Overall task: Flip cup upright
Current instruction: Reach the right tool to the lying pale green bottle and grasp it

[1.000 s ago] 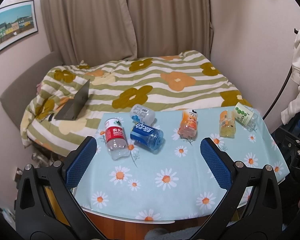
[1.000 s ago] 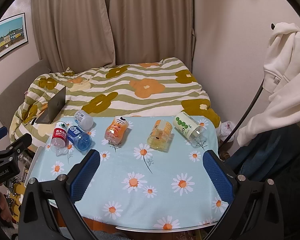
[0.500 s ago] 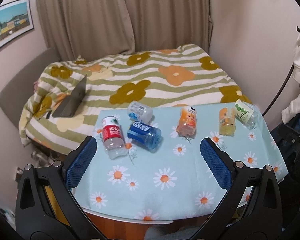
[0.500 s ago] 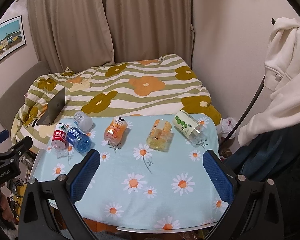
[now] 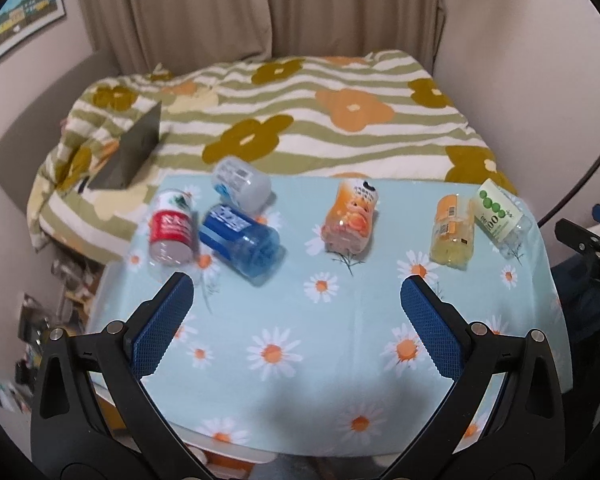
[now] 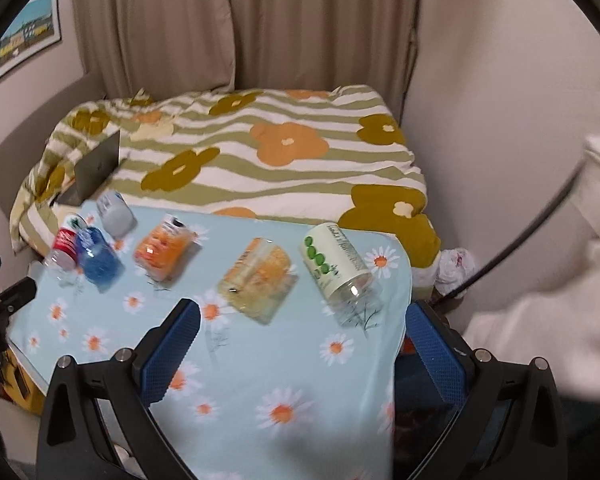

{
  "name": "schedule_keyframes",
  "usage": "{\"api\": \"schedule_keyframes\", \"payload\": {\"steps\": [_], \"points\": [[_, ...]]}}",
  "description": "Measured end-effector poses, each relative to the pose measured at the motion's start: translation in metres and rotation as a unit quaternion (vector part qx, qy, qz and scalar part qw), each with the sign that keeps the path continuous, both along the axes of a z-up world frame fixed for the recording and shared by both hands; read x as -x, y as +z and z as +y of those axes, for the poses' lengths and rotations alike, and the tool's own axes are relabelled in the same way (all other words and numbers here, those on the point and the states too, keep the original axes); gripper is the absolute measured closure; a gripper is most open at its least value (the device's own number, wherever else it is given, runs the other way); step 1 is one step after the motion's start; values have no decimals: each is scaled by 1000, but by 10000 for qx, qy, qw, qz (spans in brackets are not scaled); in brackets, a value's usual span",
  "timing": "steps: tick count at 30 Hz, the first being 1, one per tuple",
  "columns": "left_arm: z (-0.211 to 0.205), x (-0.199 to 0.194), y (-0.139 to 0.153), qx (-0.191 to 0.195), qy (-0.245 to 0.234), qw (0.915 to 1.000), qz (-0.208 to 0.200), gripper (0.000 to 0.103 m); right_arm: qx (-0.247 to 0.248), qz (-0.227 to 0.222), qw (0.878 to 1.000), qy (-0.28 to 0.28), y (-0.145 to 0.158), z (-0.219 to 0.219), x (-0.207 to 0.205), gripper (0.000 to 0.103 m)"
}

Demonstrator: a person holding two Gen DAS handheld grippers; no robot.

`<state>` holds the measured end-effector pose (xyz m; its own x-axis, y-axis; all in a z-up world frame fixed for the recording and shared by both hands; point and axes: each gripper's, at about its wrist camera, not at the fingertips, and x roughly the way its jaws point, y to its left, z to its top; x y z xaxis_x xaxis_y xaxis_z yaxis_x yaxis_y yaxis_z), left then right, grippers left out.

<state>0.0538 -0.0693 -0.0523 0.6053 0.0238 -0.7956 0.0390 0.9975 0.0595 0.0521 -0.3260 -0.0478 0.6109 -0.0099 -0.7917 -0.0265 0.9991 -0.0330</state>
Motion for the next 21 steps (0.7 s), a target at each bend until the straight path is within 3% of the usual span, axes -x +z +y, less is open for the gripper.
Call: {"api": "schedule_keyframes", "payload": {"steps": [13, 21], "points": [[-33, -36, -70, -49, 121, 9981, 610, 0, 272, 681, 9945, 752, -89, -51, -77, 1], [-49, -45, -95, -52, 72, 9964, 846, 0, 360, 849, 9910, 971, -116, -63, -98, 2]]}}
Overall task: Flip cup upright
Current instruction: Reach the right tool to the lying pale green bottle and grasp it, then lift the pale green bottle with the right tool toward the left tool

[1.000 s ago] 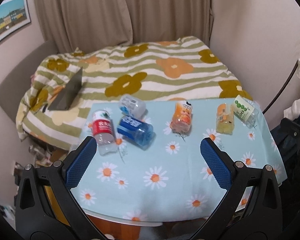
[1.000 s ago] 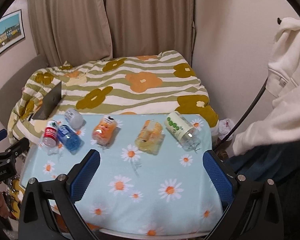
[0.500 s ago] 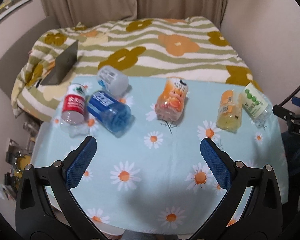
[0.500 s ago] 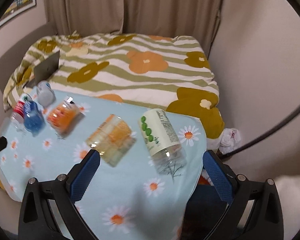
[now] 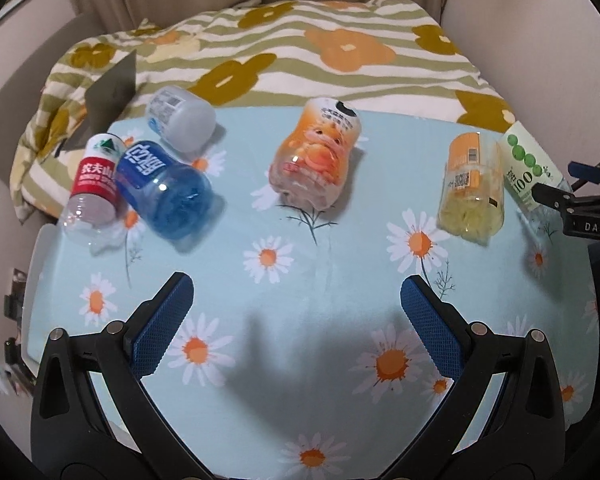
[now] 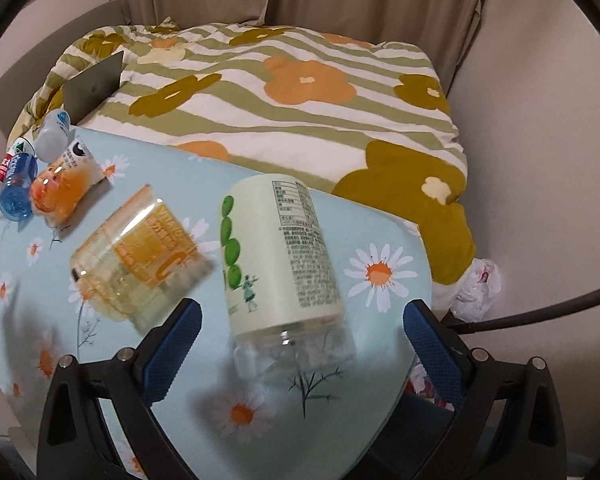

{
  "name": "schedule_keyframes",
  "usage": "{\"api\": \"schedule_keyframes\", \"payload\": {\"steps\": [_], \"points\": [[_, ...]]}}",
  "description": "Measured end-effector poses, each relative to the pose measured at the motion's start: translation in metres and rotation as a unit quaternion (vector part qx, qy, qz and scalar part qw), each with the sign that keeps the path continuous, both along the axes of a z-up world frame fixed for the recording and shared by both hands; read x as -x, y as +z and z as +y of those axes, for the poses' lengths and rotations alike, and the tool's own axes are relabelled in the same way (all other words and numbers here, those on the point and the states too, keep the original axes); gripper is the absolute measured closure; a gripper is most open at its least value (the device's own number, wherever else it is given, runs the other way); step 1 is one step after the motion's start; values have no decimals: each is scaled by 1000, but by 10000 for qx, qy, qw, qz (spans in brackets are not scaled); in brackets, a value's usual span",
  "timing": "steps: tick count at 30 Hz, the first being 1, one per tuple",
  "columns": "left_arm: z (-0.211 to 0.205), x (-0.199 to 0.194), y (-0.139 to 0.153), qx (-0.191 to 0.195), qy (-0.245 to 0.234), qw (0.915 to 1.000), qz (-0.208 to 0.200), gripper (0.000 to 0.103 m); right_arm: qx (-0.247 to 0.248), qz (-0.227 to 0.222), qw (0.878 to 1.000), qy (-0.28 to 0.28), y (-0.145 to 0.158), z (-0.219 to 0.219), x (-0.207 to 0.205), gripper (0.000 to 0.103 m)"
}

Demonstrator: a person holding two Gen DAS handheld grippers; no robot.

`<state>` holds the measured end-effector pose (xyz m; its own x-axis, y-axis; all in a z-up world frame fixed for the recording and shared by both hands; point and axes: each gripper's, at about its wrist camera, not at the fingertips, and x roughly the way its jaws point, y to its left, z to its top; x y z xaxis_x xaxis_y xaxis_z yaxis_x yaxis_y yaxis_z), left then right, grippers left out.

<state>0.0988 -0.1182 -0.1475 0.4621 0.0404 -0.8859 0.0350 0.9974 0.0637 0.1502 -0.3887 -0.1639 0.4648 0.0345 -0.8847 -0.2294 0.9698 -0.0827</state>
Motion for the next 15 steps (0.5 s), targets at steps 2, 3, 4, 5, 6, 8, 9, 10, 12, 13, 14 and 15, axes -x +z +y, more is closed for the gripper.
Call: {"api": "schedule_keyframes", "payload": {"steps": [2, 3, 4, 5, 6, 8, 9, 10, 12, 13, 14, 15], "points": [[-2, -1, -2, -5, 19, 10000, 15, 0, 46, 0, 9999, 101, -4, 1, -5, 3], [-2, -2, -3, -7, 32, 10000, 28, 0, 69, 9, 9998, 179, -6, 3, -7, 7], [-3, -2, -4, -11, 43, 10000, 40, 0, 74, 23, 9997, 244, -9, 4, -10, 10], [-3, -2, -4, -14, 52, 10000, 47, 0, 68, 70, 9995, 314, -12, 5, -11, 17], [-3, -3, -5, -23, 65, 10000, 52, 0, 70, 131, 9992, 365, -16, 6, -13, 20], [-2, -3, -5, -33, 87, 9999, 54, 0, 50, 184, 9990, 403, -20, 7, -16, 26], [-1, -3, -6, -35, 102, 9999, 59, 0, 17, 202, 9989, 417, -22, 7, -16, 30], [-1, -3, -6, -36, 116, 9999, 67, 0, -16, 226, 9988, 429, -23, 7, -16, 32], [1, -3, -7, -31, 131, 9999, 88, 0, -34, 248, 9986, 457, -25, 7, -16, 42], [1, -3, -7, -29, 129, 9999, 85, 0, -27, 245, 9986, 466, -25, 8, -16, 42], [1, -4, -7, -30, 123, 9999, 77, 0, -49, 231, 9986, 467, -24, 8, -15, 42], [1, -4, -7, -31, 105, 9999, 73, 0, -79, 229, 9986, 464, -24, 8, -14, 42]]}}
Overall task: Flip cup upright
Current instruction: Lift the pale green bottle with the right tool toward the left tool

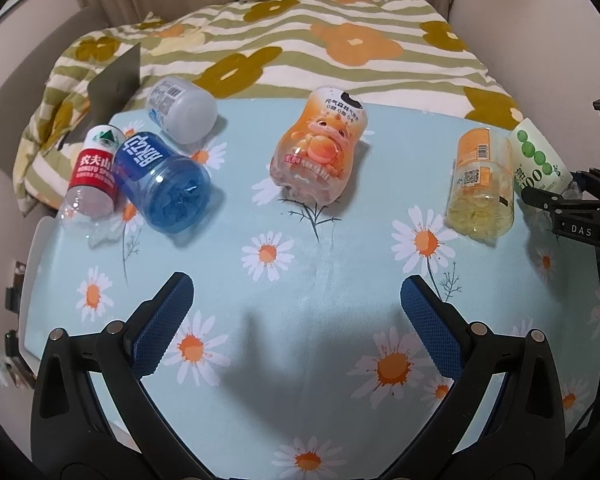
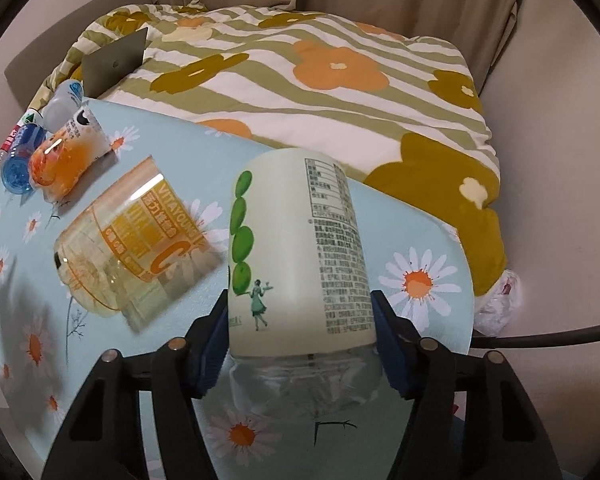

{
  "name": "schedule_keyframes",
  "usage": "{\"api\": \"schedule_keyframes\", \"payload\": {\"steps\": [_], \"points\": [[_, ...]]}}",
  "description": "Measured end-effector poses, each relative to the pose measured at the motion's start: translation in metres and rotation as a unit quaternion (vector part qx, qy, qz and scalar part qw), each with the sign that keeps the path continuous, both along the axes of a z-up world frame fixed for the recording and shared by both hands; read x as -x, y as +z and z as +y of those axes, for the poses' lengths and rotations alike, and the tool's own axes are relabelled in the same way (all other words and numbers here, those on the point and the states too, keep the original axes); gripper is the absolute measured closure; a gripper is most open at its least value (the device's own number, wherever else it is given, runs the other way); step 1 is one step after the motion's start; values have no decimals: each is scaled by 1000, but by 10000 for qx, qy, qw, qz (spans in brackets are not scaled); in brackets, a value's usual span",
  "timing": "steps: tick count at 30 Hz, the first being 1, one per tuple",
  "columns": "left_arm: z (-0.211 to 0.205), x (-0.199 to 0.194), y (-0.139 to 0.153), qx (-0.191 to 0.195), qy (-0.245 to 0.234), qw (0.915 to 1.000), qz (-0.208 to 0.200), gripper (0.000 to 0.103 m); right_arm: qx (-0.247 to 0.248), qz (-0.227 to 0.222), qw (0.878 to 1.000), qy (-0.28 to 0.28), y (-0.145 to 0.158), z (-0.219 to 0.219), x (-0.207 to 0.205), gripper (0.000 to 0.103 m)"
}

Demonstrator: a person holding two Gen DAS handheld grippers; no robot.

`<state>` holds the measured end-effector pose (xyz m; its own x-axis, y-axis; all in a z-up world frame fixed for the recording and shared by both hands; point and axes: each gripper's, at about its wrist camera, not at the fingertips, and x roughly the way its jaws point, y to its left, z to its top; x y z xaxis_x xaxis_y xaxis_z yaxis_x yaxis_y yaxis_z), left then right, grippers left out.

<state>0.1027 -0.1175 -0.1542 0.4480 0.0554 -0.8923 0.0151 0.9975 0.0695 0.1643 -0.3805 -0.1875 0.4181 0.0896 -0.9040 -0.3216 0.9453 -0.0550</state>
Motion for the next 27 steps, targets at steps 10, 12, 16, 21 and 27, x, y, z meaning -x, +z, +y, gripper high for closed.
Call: {"api": "schedule_keyframes", "payload": {"steps": [10, 12, 16, 21, 27], "points": [[10, 4, 19, 47, -208, 9997, -140, 0, -163, -181, 9989, -401, 25, 1, 17, 43], [17, 7, 26, 75, -244, 9995, -191, 0, -196, -228, 9983, -498, 35, 4, 23, 43], [35, 15, 42, 111, -346, 9987, -347, 0, -271, -356, 9964, -714, 61, 18, 42, 43], [62, 26, 58, 167, -462, 9976, -489, 0, -439, -438, 9928, -1027, 88, 49, 71, 43], [108, 40, 65, 172, -607, 9967, -508, 0, -676, -382, 9857, -1497, 96, 103, 111, 43]]}}
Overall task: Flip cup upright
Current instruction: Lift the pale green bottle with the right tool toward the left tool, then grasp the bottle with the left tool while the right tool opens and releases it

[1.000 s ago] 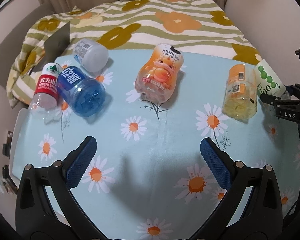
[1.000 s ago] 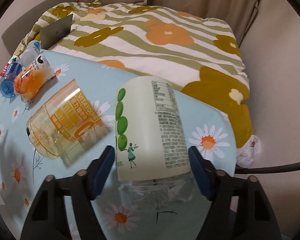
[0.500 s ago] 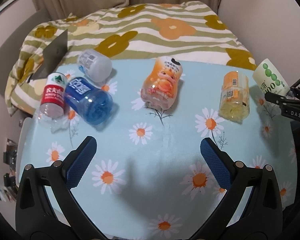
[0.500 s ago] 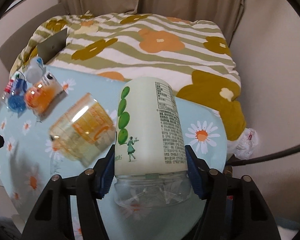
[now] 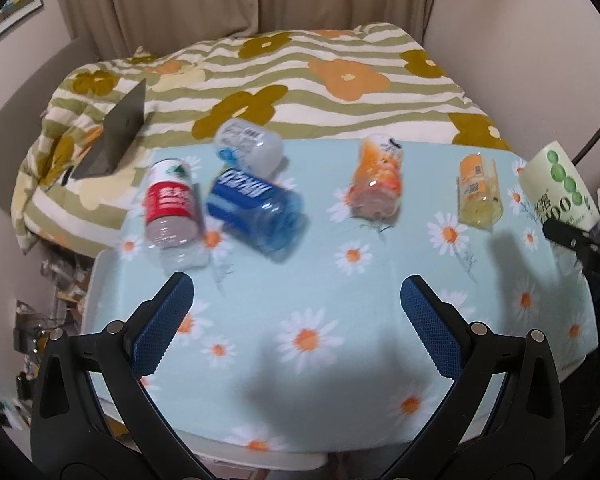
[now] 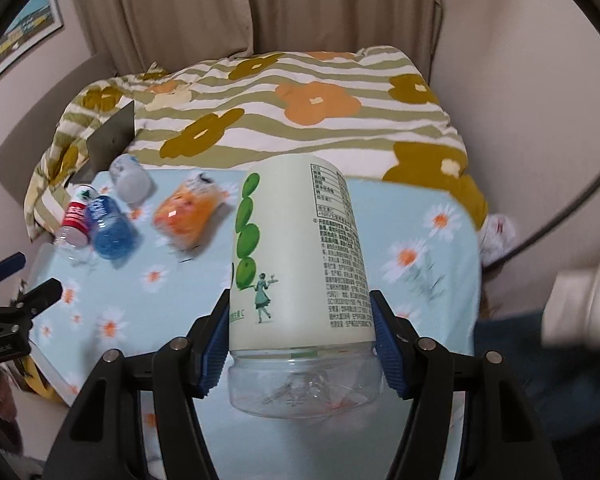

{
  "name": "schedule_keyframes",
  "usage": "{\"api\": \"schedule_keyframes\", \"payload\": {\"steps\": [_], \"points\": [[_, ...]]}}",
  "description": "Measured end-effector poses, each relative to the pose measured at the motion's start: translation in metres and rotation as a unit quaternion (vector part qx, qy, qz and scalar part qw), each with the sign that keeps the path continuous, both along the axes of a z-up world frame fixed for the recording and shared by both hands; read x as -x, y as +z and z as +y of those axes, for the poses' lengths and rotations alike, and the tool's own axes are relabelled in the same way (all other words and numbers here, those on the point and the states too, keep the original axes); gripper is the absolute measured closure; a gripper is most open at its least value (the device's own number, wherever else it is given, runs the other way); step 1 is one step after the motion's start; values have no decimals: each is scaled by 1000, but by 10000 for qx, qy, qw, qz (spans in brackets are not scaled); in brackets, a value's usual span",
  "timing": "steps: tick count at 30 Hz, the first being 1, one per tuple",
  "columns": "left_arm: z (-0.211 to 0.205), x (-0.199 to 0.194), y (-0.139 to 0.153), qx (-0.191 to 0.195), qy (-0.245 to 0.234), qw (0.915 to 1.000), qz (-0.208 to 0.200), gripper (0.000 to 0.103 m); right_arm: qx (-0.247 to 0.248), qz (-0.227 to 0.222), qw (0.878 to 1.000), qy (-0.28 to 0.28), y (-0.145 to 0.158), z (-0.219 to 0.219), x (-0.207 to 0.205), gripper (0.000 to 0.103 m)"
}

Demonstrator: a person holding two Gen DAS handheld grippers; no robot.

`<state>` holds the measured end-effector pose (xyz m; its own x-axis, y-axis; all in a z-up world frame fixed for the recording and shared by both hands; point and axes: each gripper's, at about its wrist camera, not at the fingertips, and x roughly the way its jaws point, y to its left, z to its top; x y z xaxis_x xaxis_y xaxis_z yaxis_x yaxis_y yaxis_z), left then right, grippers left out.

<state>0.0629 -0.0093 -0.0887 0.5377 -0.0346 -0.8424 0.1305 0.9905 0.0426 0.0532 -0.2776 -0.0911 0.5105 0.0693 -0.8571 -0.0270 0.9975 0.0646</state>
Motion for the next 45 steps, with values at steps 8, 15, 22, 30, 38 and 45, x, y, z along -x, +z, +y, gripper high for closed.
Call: {"api": "schedule_keyframes", "payload": {"steps": [8, 15, 22, 30, 38, 45], "points": [[56, 11, -8, -80, -58, 9999, 101, 0, -263, 300, 9978, -537, -30, 74, 33, 43], [91, 14, -23, -129, -57, 9997, 174, 0, -345, 368, 9957, -776, -61, 114, 43, 43], [109, 13, -40, -112, -49, 9997, 227, 0, -540, 323, 9930, -995, -84, 134, 43, 43], [113, 15, -47, -82, -87, 9996, 258, 0, -594, 324, 9916, -1102, -96, 141, 42, 42], [111, 19, -43, -35, -76, 9996, 257, 0, -738, 309, 9909, -1080, -94, 140, 44, 4], [98, 22, -12, 126, -120, 9998, 137, 0, -763, 145, 9927, -919, -50, 132, 53, 0]]}}
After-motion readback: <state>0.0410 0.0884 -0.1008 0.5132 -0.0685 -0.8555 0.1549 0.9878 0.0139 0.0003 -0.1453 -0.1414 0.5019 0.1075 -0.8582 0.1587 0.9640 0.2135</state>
